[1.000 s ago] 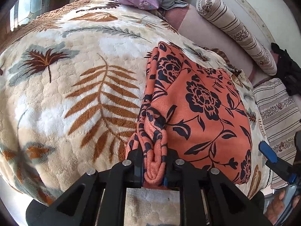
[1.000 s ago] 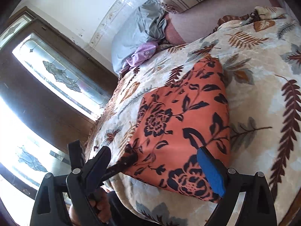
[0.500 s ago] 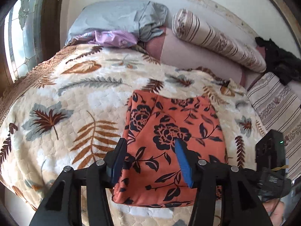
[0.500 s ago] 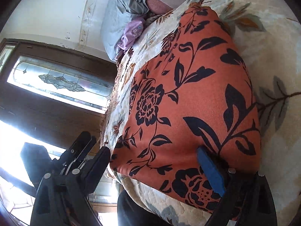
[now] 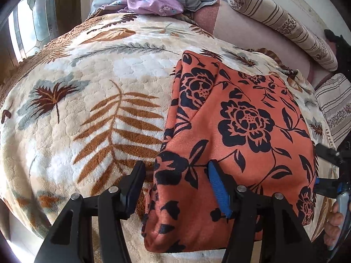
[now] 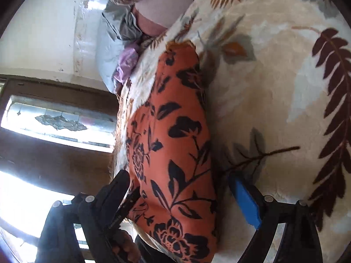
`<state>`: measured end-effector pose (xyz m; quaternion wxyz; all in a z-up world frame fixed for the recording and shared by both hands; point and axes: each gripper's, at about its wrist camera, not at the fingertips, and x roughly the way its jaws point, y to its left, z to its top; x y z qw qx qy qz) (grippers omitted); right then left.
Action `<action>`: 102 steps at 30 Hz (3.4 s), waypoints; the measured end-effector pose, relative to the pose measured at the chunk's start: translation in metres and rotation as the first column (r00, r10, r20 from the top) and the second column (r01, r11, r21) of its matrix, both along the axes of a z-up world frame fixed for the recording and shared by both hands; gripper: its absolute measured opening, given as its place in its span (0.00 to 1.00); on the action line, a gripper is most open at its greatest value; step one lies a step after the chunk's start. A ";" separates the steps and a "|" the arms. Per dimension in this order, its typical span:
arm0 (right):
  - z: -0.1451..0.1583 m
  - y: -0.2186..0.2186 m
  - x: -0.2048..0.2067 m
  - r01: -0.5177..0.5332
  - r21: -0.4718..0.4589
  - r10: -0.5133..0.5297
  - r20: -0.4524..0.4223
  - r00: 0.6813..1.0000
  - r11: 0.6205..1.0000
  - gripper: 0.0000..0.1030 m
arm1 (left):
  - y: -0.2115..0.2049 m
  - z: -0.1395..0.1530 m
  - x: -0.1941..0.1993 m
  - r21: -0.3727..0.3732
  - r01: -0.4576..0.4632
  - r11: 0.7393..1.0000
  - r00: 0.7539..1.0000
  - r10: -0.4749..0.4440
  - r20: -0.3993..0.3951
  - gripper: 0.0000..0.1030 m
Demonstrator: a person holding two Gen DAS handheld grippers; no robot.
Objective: Fold small clothes
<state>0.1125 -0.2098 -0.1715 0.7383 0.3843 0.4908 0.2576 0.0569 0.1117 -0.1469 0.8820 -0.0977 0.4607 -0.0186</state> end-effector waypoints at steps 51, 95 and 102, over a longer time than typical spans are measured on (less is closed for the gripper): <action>0.085 0.049 -0.006 0.003 -0.110 0.022 0.221 0.975 0.994 0.82 | 0.028 0.015 -0.027 -0.181 -0.055 0.982 0.997 0.065 0.052 0.64; 0.040 -0.014 -0.022 0.122 -0.078 -0.113 0.112 0.987 0.989 0.95 | 0.056 0.024 0.023 -0.274 0.084 0.958 0.996 -0.073 0.049 0.86; -0.007 -0.008 0.018 0.058 0.004 -0.058 -0.029 0.998 0.998 0.95 | 0.042 0.000 0.058 -0.390 0.108 0.914 0.990 -0.134 -0.042 0.86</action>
